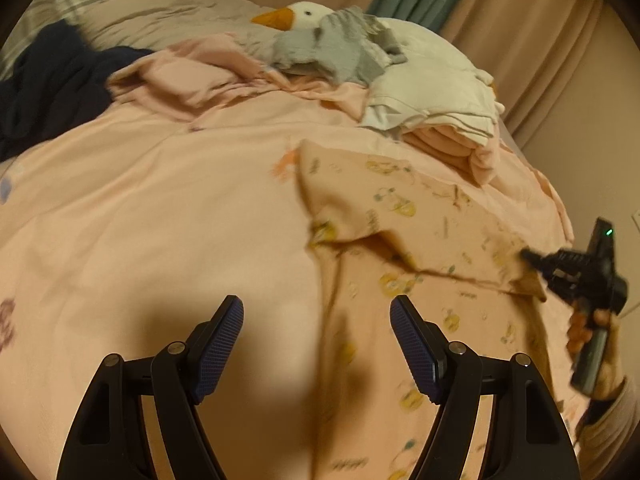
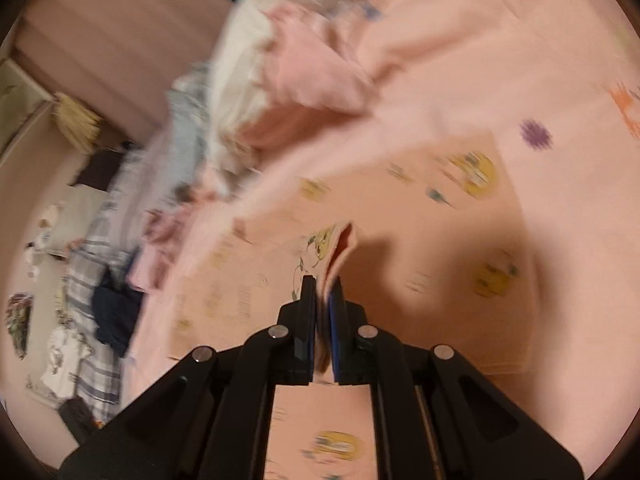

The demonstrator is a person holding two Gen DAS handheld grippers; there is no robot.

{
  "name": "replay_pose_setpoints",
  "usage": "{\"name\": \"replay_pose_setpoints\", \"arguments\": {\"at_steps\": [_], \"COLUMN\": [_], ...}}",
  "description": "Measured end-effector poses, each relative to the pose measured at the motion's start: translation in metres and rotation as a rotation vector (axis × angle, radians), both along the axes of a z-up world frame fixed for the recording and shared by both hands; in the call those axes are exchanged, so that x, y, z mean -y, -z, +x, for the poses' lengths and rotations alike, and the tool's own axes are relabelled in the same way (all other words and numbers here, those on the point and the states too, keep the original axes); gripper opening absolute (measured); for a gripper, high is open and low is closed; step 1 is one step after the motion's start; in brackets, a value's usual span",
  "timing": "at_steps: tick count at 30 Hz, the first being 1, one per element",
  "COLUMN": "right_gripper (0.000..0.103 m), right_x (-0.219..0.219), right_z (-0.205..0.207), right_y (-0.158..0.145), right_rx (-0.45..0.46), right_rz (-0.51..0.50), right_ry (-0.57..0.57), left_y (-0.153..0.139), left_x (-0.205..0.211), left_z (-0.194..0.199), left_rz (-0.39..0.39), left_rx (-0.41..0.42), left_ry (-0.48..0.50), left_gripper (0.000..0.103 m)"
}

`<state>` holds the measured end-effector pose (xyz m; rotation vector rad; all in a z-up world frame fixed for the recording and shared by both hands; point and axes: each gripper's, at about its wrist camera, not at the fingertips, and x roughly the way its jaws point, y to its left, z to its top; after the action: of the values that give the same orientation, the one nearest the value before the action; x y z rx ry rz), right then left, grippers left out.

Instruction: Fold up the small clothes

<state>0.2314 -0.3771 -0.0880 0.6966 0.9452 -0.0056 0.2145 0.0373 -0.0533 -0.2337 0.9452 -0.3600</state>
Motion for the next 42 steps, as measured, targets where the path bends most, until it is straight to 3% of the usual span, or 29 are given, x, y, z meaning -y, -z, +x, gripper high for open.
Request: {"name": "replay_pose_setpoints", "arguments": {"at_steps": [3, 5, 11, 14, 16, 18, 20, 22, 25, 26, 29, 30, 36, 42], "right_gripper": [0.017, 0.018, 0.017, 0.017, 0.017, 0.016, 0.009, 0.014, 0.02, 0.027, 0.05, 0.051, 0.051, 0.052], "right_x": [0.013, 0.019, -0.011, -0.026, -0.024, -0.013, -0.004, 0.002, 0.006, 0.007, 0.012, 0.018, 0.044, 0.038], "right_z": [-0.01, -0.017, -0.018, -0.012, -0.009, -0.014, -0.016, -0.023, -0.045, -0.055, -0.089, -0.105, -0.177, -0.225], "right_y": [-0.008, -0.018, -0.032, -0.014, -0.001, 0.014, 0.023, 0.022, 0.006, 0.0, -0.013, -0.015, 0.0, 0.024], "right_rx": [0.021, 0.08, 0.162, 0.099, 0.043, -0.021, -0.054, -0.04, 0.011, 0.03, 0.067, 0.077, 0.051, -0.004], "right_rz": [-0.128, -0.146, -0.112, -0.116, -0.147, -0.155, -0.167, -0.125, -0.088, -0.078, -0.059, -0.044, 0.061, 0.147], "right_ry": [0.079, 0.096, -0.125, -0.191, -0.177, -0.138, -0.115, -0.102, -0.104, -0.11, -0.104, -0.089, -0.023, -0.066], "left_y": [-0.004, -0.008, -0.005, 0.008, 0.02, 0.033, 0.044, 0.041, 0.027, 0.023, 0.012, 0.01, 0.017, 0.031], "left_x": [0.017, 0.031, 0.064, 0.073, 0.073, 0.069, 0.06, 0.05, 0.032, 0.027, 0.001, -0.009, -0.049, -0.045], "left_z": [0.02, 0.035, 0.057, 0.064, 0.066, 0.067, 0.066, 0.063, 0.048, 0.043, 0.015, 0.005, -0.055, -0.093], "left_rz": [-0.038, -0.055, -0.104, -0.089, -0.039, 0.011, 0.008, -0.028, -0.086, -0.093, -0.131, -0.144, -0.25, -0.393], "left_rx": [-0.003, 0.001, 0.019, -0.012, -0.034, -0.062, -0.08, -0.091, -0.117, -0.117, -0.117, -0.117, -0.175, -0.247], "left_ry": [0.038, 0.069, 0.15, 0.155, 0.144, 0.134, 0.127, 0.108, 0.082, 0.08, 0.071, 0.061, 0.074, 0.166], "left_gripper": [0.075, 0.075, 0.075, 0.067, 0.058, 0.056, 0.047, 0.045, 0.045, 0.046, 0.066, 0.072, 0.072, 0.072]}}
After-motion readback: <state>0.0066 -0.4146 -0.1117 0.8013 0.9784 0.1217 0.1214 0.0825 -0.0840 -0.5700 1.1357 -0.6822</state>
